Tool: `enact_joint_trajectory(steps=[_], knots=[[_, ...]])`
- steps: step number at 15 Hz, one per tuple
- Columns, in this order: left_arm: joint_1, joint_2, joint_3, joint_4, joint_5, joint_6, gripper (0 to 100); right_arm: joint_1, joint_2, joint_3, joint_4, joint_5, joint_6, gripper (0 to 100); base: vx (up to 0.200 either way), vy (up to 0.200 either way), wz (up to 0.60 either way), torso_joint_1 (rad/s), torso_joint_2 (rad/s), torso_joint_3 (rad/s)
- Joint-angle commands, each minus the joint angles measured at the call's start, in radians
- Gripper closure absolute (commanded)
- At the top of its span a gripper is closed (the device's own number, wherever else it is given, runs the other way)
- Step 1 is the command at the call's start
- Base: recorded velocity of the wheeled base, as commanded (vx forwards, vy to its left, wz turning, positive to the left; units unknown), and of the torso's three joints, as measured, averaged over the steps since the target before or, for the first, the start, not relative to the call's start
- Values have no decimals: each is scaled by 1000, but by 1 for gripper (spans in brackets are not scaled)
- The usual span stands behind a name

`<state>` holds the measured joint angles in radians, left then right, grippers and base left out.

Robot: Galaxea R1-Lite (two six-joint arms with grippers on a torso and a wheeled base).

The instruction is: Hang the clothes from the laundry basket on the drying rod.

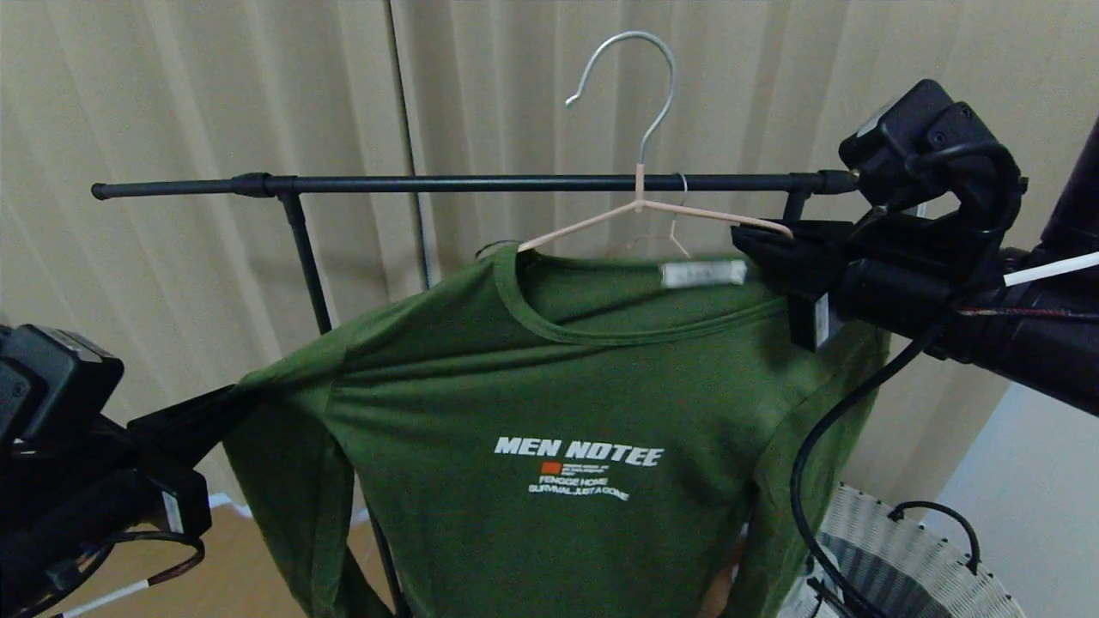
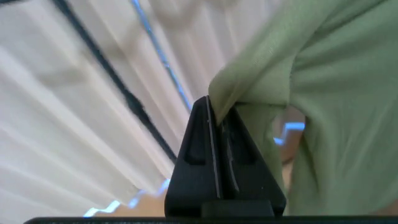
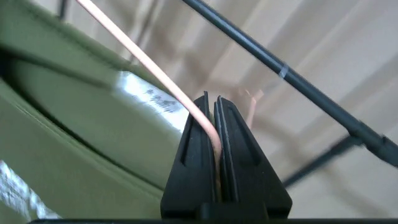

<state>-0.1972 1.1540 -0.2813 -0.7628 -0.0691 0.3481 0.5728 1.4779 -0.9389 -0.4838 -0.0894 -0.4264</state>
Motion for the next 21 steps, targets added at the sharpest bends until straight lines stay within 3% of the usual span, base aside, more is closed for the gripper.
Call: enact_joint_trajectory(steps=[1,8,9,13,16,18,19,21], knots=[[18,-27,-10,0,0,0,100,-40,13,-6,4,-1,-3,100,0,0,0,0,0,0],[13,-42,30,8,0,20,100,-94,25,-27,4,-27,-3,100,0,0,0,0,0,0],[12,-42,33,8,0,23,0,-93,22,-26,4,-27,-3,100,0,0,0,0,0,0],[-4,-54,31,7,-1,22,0,-93,19,-27,7,-30,-3,100,0,0,0,0,0,0],[2,-129,28,36,-9,-6,0,-93,5,-27,103,-121,-3,100,0,0,0,0,0,0],[2,-191,2,125,-9,-40,0,-93,-13,-24,175,-174,-3,100,0,0,0,0,0,0],[1,-252,-39,252,-12,-86,0,-93,-34,-24,246,-217,1,100,0,0,0,0,0,0],[-1,-309,-67,369,-21,-181,0,-102,-65,-9,320,-224,14,100,0,0,0,0,0,0]])
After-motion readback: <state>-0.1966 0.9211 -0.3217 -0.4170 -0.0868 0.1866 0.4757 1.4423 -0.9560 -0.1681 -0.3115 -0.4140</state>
